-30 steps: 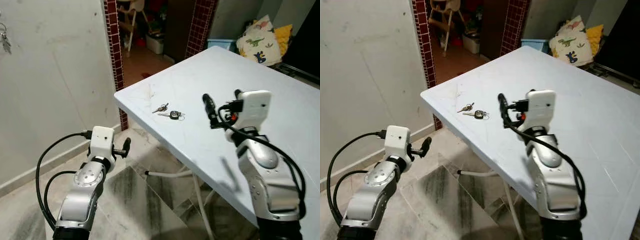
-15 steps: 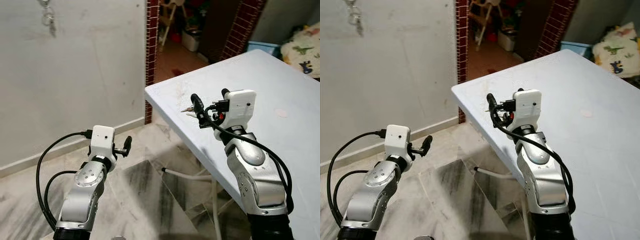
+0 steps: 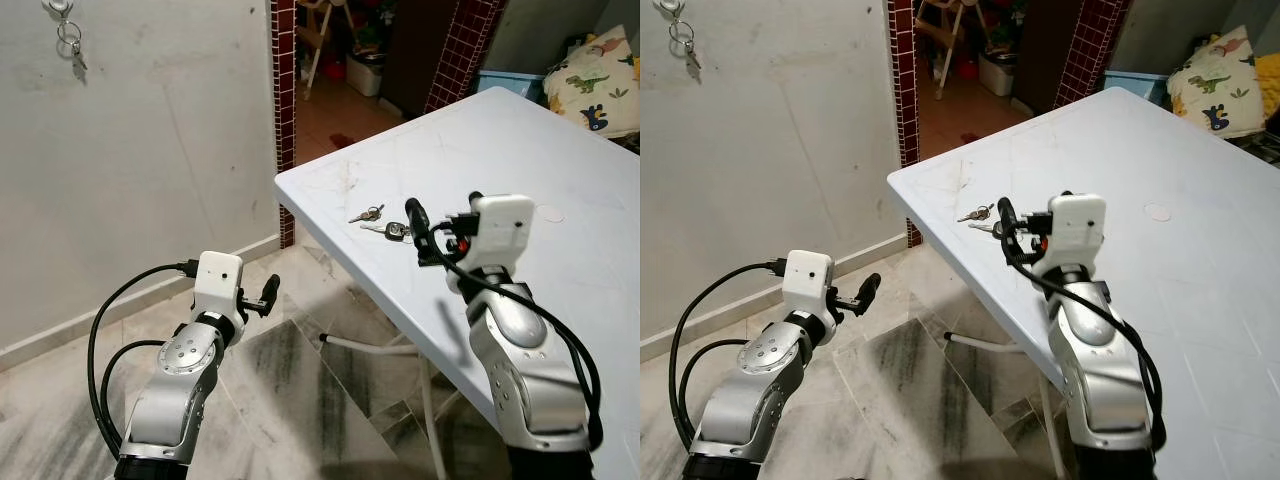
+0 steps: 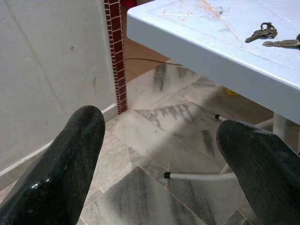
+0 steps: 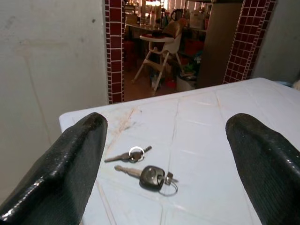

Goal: Hang keys on a hook

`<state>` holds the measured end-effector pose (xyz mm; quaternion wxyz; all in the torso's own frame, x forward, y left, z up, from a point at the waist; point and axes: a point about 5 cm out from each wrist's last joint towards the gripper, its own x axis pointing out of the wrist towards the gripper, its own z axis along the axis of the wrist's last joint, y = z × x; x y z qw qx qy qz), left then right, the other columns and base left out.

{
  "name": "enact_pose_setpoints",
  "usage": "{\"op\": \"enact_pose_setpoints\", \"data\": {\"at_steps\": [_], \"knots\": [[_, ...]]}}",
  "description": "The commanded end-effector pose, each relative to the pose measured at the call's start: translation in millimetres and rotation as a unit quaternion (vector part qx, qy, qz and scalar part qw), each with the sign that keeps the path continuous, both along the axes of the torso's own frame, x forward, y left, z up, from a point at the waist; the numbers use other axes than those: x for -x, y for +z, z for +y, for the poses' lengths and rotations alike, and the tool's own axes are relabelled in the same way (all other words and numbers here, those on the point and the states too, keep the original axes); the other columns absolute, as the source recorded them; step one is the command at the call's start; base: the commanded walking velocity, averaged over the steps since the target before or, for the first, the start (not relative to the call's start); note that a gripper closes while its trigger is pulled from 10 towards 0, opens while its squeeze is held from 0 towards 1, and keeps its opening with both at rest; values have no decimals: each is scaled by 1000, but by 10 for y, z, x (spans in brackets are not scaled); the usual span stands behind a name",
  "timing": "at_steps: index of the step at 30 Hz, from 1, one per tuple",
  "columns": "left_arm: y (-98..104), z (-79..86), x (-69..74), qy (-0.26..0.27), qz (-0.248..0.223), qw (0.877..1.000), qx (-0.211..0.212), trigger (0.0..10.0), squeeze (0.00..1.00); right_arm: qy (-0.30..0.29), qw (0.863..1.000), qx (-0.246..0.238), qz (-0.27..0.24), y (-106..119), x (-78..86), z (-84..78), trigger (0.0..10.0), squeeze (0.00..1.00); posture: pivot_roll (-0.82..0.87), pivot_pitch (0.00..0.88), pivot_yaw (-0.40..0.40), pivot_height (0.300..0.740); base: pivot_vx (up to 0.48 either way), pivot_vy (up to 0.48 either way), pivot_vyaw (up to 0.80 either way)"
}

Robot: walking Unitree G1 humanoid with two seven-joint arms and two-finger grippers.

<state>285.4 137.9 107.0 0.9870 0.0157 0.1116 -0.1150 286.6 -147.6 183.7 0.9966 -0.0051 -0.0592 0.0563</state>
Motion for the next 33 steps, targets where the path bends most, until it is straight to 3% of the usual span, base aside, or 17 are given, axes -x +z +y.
{"op": "enact_pose_setpoints", "data": {"at_steps": [1,33], "knots": [[41,-27,9,-10,-7,1000,5,10000,0,1,1000,4,0,12,45,-5,10000,0,56,60,-63,740,259,0,0],[28,-75,7,-25,-2,1000,8,10000,0,4,1000,5,24,-75,84,8,10000,0,54,53,-54,740,327,0,0]]}}
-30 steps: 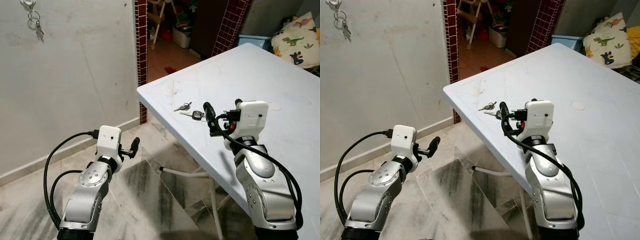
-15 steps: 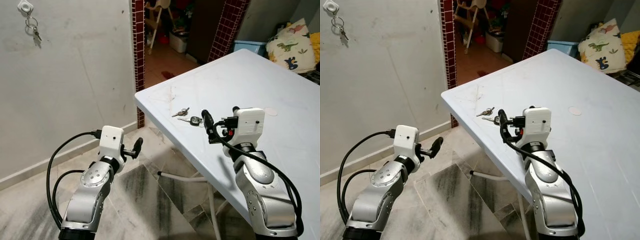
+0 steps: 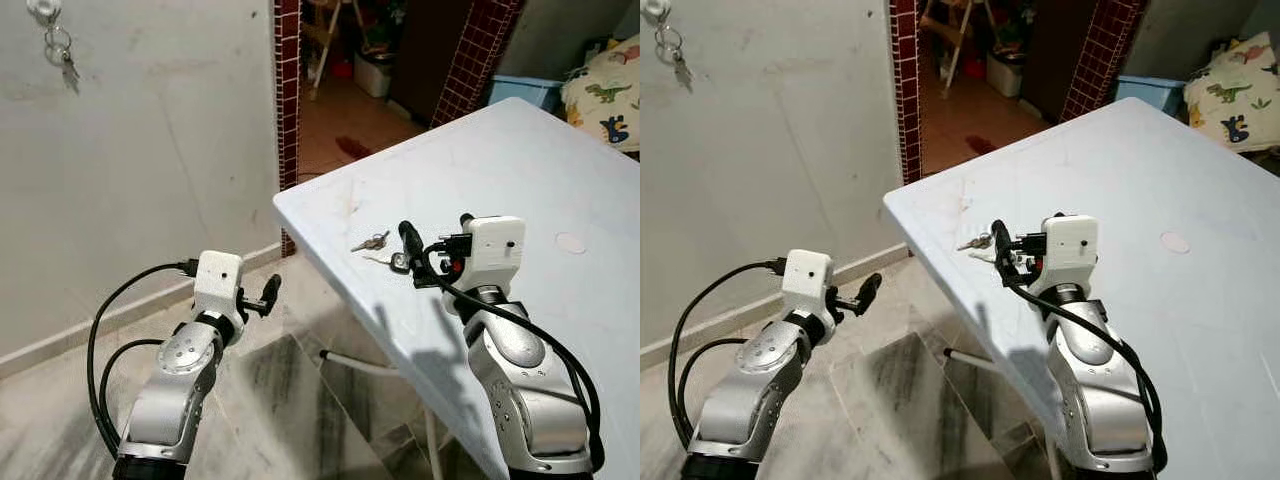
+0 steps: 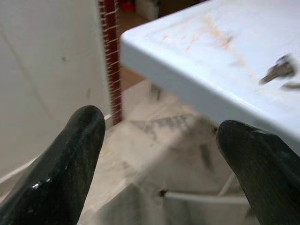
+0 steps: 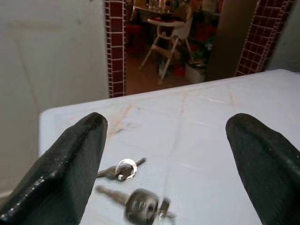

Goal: Hang keys on a hook

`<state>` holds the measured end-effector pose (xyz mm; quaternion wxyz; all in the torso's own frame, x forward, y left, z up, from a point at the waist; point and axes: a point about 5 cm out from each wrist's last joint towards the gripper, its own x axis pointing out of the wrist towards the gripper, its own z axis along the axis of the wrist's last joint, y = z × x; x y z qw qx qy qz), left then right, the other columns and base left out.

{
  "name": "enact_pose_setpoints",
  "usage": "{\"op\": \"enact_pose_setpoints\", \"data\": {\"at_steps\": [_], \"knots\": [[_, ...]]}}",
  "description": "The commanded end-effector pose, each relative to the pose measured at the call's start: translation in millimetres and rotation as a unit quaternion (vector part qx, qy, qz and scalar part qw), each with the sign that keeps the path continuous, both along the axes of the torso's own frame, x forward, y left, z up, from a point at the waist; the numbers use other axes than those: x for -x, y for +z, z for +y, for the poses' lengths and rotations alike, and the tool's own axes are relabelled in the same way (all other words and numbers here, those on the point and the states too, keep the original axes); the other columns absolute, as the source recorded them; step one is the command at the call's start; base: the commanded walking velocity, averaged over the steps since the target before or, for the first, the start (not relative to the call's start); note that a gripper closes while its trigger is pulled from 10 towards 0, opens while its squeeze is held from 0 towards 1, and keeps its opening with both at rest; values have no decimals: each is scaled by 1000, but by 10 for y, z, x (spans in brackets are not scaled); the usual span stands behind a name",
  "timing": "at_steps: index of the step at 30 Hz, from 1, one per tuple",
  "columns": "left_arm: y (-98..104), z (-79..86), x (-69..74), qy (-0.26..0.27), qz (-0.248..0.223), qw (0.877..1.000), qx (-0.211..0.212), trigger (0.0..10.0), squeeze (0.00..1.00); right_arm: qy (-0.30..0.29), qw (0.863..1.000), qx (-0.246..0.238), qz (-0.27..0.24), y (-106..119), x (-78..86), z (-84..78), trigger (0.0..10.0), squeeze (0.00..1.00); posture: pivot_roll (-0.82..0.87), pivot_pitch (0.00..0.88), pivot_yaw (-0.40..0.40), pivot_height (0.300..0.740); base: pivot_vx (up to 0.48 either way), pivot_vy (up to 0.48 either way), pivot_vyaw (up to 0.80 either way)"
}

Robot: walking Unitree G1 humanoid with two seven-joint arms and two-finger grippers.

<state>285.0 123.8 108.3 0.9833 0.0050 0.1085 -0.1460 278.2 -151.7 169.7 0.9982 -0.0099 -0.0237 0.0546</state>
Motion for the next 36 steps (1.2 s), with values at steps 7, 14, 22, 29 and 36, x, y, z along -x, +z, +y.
{"op": "enact_pose_setpoints", "data": {"at_steps": [7,14,22,29,36], "knots": [[26,60,15,7,-5,1000,7,10000,0,8,1000,-1,-8,58,-5,44,10000,0,54,53,-54,740,225,0,0],[11,50,34,5,-2,1000,2,10000,0,13,1000,0,-2,49,0,58,10000,0,55,56,-58,740,0,0,0],[-19,37,57,7,6,1000,1,10000,0,44,996,45,61,-100,54,62,10000,0,48,59,-66,740,0,0,0],[-168,69,174,-12,45,999,-7,10000,0,16,991,91,99,-215,68,-80,10000,0,43,62,-69,740,0,0,0],[-197,31,222,-31,61,998,-3,10000,0,31,978,128,163,-379,44,-163,10000,0,48,64,-71,740,0,0,0]]}}
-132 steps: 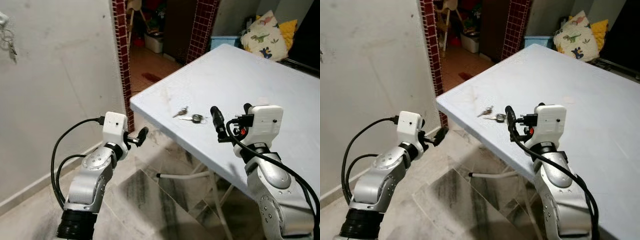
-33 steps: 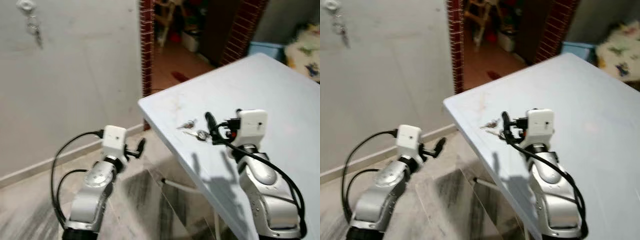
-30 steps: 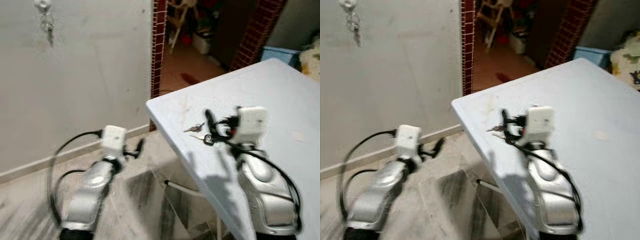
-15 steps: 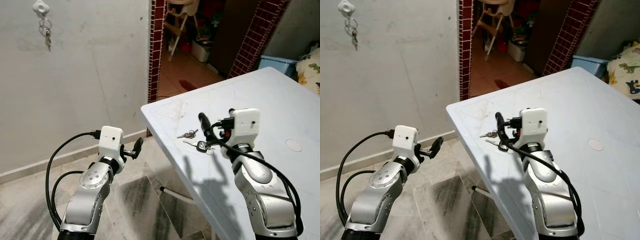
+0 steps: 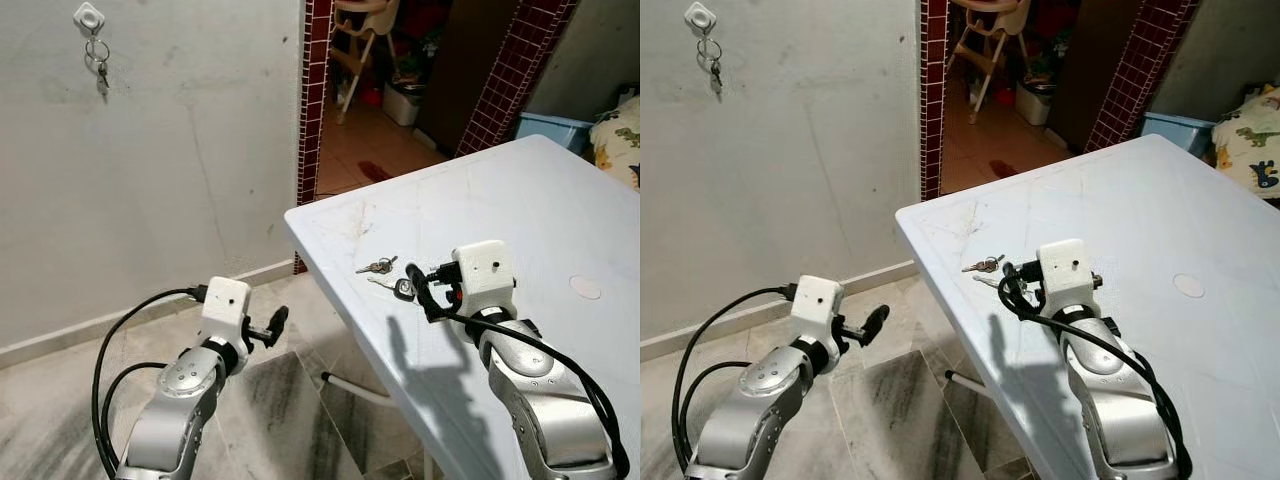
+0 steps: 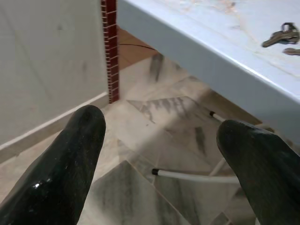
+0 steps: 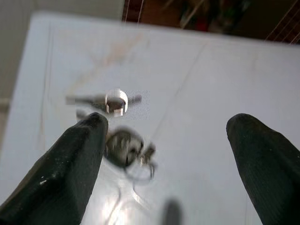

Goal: Hang keys on a hook

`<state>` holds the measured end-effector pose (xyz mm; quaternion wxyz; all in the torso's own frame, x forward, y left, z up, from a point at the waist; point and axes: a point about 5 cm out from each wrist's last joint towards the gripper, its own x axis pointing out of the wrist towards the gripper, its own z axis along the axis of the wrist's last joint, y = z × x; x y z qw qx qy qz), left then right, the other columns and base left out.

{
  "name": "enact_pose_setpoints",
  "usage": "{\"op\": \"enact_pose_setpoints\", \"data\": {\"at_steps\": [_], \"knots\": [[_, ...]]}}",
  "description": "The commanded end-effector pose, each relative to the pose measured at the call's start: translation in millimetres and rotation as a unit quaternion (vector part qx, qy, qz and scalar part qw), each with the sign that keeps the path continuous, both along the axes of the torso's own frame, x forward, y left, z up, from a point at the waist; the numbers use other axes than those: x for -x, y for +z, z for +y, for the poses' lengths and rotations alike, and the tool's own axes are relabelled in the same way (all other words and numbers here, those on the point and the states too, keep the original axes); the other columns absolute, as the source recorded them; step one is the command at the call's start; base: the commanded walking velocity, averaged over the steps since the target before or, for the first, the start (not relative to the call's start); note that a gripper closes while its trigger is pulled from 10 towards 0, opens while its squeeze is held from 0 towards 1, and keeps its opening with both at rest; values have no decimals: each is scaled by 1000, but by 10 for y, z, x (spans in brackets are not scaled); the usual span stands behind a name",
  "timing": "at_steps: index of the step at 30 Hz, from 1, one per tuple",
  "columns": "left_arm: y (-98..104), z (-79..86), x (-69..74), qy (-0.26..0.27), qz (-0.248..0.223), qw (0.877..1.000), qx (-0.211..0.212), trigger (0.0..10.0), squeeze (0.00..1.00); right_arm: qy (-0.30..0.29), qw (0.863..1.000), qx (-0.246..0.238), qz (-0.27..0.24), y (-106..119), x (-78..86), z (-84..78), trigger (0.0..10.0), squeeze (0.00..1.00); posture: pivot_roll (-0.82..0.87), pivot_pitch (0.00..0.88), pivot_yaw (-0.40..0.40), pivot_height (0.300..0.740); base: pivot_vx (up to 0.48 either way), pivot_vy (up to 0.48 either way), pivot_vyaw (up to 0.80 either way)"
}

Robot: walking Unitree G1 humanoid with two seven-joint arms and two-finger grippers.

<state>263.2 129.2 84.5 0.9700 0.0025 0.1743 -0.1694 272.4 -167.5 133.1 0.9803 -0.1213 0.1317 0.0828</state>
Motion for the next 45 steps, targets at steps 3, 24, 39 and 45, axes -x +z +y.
{"op": "enact_pose_setpoints", "data": {"at_steps": [3,24,39,45], "knots": [[42,-26,6,-6,-5,1000,2,10000,0,0,999,-6,32,-29,-18,-18,10000,0,47,65,-77,740,0,0,0],[44,-223,92,-87,5,996,25,10000,0,210,959,183,-54,224,-302,-97,10000,0,69,63,-81,740,0,0,0],[102,-235,122,-117,9,992,42,10000,0,288,931,223,-26,142,-290,-322,10000,0,75,69,-75,740,0,0,0],[270,-321,16,-141,-37,989,36,10000,0,200,978,51,-12,162,-314,-310,10000,0,78,72,-79,740,0,0,0]]}}
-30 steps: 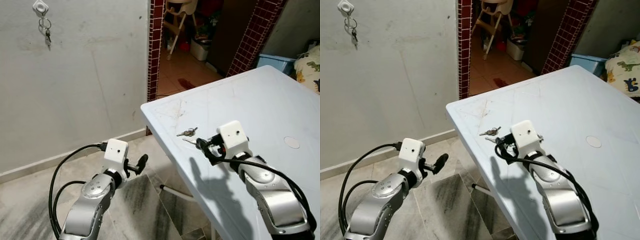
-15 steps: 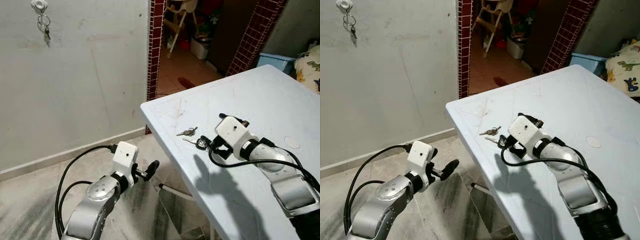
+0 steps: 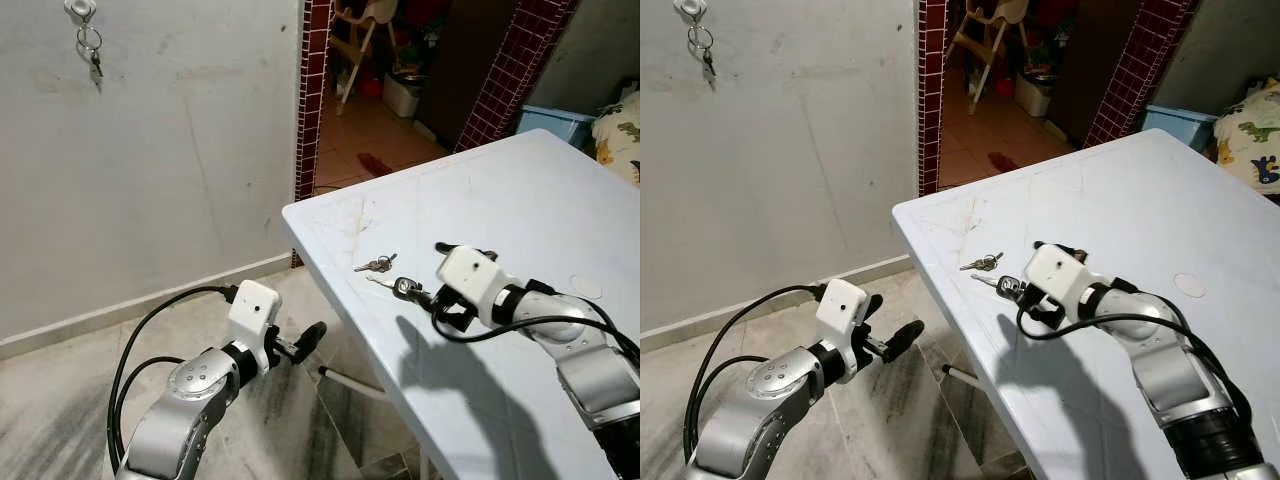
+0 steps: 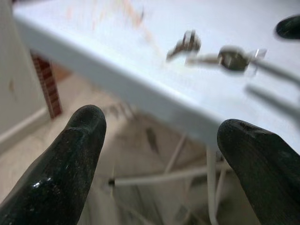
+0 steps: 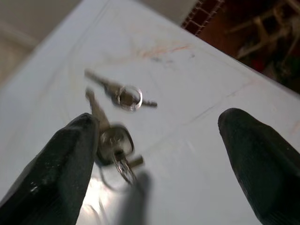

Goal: Hang keys on a hook

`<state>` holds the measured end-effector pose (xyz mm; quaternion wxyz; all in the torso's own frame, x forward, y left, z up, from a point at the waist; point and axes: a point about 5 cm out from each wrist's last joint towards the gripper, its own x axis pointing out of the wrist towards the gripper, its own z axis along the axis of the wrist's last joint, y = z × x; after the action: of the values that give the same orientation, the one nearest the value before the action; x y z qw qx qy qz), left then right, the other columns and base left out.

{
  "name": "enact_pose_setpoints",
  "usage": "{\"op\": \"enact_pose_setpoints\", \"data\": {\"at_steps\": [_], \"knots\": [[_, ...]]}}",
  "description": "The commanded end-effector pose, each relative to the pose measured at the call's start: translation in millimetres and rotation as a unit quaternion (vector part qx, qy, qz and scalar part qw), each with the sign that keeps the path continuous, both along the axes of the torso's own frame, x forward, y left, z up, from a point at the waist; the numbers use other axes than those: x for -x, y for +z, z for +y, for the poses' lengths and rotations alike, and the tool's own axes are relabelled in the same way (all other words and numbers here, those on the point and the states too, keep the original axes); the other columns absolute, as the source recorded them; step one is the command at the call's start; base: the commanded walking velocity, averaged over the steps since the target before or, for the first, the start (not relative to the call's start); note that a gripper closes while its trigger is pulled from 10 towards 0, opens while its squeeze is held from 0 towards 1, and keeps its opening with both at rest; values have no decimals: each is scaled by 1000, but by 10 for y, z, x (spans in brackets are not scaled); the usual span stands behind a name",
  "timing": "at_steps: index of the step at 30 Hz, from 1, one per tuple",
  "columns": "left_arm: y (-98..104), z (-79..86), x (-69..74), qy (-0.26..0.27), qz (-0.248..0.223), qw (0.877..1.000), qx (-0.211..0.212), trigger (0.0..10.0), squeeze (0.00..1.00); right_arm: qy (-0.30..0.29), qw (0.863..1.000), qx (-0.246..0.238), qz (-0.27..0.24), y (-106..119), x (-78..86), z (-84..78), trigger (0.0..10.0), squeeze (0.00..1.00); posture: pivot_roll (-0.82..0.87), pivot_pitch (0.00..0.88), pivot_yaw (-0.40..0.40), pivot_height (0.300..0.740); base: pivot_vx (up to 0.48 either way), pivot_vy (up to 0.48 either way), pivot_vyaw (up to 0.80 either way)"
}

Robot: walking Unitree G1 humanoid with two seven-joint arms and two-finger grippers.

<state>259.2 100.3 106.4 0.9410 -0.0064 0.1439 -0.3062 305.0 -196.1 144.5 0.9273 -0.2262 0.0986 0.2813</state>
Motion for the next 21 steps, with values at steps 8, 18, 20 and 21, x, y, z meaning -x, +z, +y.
{"op": "enact_pose_setpoints", "data": {"at_steps": [8,18,20,21], "knots": [[80,-35,-138,2,-37,999,-11,10000,0,-31,998,-34,39,-155,213,0,10000,0,64,66,-72,740,0,0,0],[-5,-109,-279,-19,-40,999,-9,10000,0,-3,1000,20,-20,-105,262,-156,10000,0,47,49,-57,740,0,0,0],[-40,-145,-294,-21,-38,999,-13,10000,0,-2,999,25,-35,-72,206,-197,9922,0,50,43,-61,740,0,0,0],[-47,-152,-295,-22,-37,999,-14,10000,0,-2,999,27,-39,-65,195,-204,9922,0,50,43,-61,740,0,0,0]]}}
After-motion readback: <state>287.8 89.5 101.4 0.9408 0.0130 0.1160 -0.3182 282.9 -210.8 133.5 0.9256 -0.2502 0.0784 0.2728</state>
